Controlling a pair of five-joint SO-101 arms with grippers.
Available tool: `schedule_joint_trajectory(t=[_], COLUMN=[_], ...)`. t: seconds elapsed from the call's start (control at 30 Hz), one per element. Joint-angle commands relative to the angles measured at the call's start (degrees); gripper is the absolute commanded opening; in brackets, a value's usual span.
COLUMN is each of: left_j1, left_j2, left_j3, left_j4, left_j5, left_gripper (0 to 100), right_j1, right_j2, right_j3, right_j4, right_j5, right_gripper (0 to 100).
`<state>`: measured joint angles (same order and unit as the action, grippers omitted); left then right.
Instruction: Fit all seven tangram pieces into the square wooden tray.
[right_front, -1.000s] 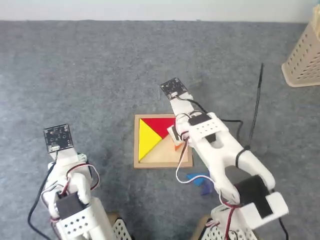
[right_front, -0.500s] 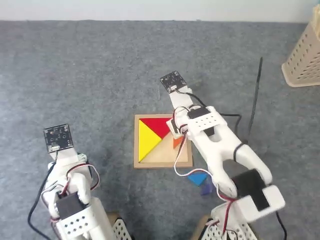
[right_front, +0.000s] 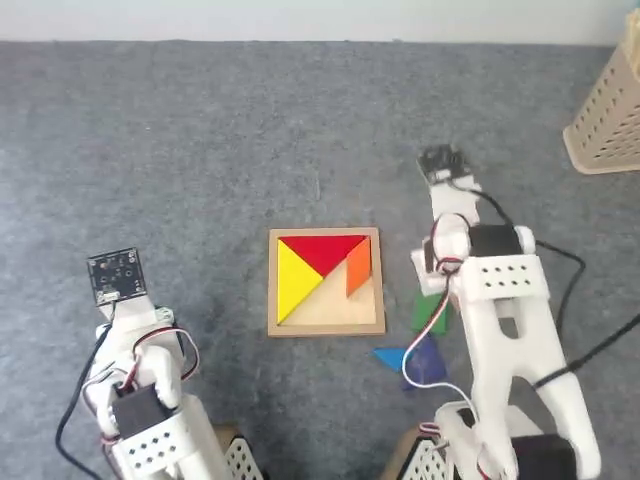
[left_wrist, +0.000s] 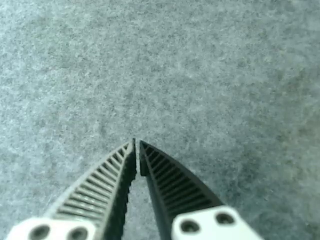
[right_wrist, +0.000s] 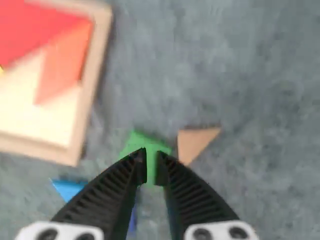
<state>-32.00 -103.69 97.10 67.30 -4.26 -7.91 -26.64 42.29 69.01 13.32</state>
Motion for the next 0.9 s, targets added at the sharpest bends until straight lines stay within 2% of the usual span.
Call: schedule_joint_trajectory(t=[0.0,0.07,0.2,0.33,0.63,0.87], left_j1=[0.18,0.18,0.18,0.18,0.18,0.18], left_j2=[-0.44,-0.44,-0.44,-0.44,-0.44,-0.44], left_j3=[-0.48,-0.48,-0.48,-0.48,-0.48,-0.48], left_j4=[0.35,0.35,0.35,0.35,0.35,0.35], left_j5=[0.88,0.88,0.88,0.88,0.88,0.88], left_gripper=[1,1,1,1,1,1], right_j1=[2.15,2.59,5.41,7.08,6.99,6.73], right_j2=[1.27,3.74,9.19,15.78,21.41,21.93], right_j3=[1.23,1.58,1.05,0.09,-6.33,-6.77], right_j4=[0.92,0.57,-3.56,-8.22,-8.31,-8.4], right_j5=[7.47,10.55,10.37,4.75,-11.34,-18.46], right_gripper=[13.9,14.2,14.3,14.5,14.5,14.6])
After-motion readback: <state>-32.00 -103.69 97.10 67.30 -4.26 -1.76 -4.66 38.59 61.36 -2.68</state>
